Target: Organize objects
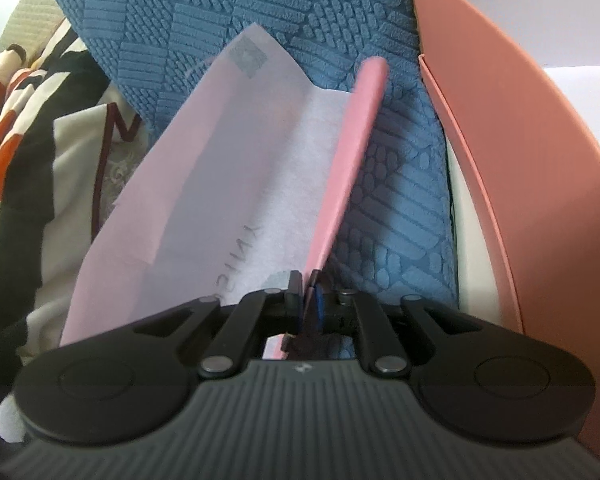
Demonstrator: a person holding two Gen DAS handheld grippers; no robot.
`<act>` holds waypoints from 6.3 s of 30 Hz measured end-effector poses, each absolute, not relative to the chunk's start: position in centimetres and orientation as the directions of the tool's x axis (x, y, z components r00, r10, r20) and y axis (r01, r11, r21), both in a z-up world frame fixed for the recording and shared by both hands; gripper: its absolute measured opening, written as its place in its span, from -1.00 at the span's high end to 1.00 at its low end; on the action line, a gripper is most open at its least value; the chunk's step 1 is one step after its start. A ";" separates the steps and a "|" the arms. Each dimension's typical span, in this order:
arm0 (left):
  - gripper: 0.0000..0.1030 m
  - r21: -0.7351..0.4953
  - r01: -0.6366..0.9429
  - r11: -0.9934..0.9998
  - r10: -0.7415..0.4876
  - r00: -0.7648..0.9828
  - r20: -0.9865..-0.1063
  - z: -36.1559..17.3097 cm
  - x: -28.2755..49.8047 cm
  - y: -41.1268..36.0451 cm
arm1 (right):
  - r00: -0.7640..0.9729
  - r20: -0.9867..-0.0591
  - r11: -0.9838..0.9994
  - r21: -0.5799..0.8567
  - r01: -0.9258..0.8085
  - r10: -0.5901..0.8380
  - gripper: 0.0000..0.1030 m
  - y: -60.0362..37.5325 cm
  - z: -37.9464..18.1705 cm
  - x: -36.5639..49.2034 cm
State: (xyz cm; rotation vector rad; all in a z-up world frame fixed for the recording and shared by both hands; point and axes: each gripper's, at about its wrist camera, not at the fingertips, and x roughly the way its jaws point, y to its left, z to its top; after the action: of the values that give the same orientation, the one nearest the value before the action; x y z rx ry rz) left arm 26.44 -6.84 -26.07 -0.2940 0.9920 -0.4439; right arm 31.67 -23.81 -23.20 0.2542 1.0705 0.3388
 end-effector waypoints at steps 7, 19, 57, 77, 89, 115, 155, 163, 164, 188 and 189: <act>0.82 -0.581 0.075 0.810 -0.547 0.451 -0.705 -27.5 27.3 -3.7 | 0.464 -0.771 0.900 0.375 -0.224 0.436 0.59 -23.1 -21.8 31.2; 0.81 -0.616 -0.002 0.788 -0.554 0.435 -0.710 -28.2 27.9 -2.1 | 0.436 -0.768 0.880 0.364 -0.305 0.469 0.64 -19.6 -22.7 30.9; 0.79 -0.570 0.147 0.808 -0.555 0.512 -0.655 -24.5 26.7 -1.8 | 0.409 -0.806 0.898 0.327 -0.296 0.428 0.75 -18.9 -24.1 31.2; 0.79 -0.487 0.086 0.869 -0.471 0.445 -0.762 -27.2 27.5 -3.2 | 0.522 -0.780 0.937 0.312 -0.155 0.346 0.07 -21.7 -24.4 33.6; 0.79 -0.509 0.059 0.859 -0.479 0.447 -0.756 -27.3 27.4 -2.6 | 0.437 -0.767 0.882 0.437 -0.178 0.469 0.38 -21.5 -24.2 32.3; 0.06 -0.516 0.118 0.848 -0.492 0.536 -0.686 -25.7 26.7 -3.1 | 0.398 -0.783 0.876 0.453 -0.163 0.479 0.87 -20.5 -23.5 30.8; 0.83 -0.731 -0.111 0.674 -0.634 0.420 -0.649 -30.6 28.4 -0.3 | 0.512 -0.745 0.900 0.398 -0.175 0.429 0.68 -20.0 -20.9 29.4; 0.83 -0.751 -0.168 0.638 -0.640 0.427 -0.639 -30.6 28.3 0.8 | 0.500 -0.735 0.888 0.412 -0.205 0.457 0.69 -19.2 -21.2 29.3; 0.83 -0.748 -0.167 0.643 -0.636 0.429 -0.642 -30.5 28.3 0.8 | 0.488 -0.741 0.885 0.419 -0.202 0.462 0.69 -19.0 -21.6 29.4; 0.80 -0.613 -0.067 0.787 -0.475 0.568 -0.672 -26.2 27.2 1.7 | 0.441 -0.783 0.899 0.388 -0.204 0.438 0.83 -17.9 -24.2 30.6; 0.80 -0.597 -0.066 0.799 -0.467 0.557 -0.687 -26.4 27.3 1.3 | 0.441 -0.783 0.898 0.390 -0.202 0.439 0.83 -17.9 -24.2 30.6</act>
State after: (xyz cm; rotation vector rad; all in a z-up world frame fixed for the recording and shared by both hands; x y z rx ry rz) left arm 27.30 1.26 -26.43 -0.6212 0.9646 -0.2554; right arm 30.60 -17.90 -24.21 0.2536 1.0423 0.4031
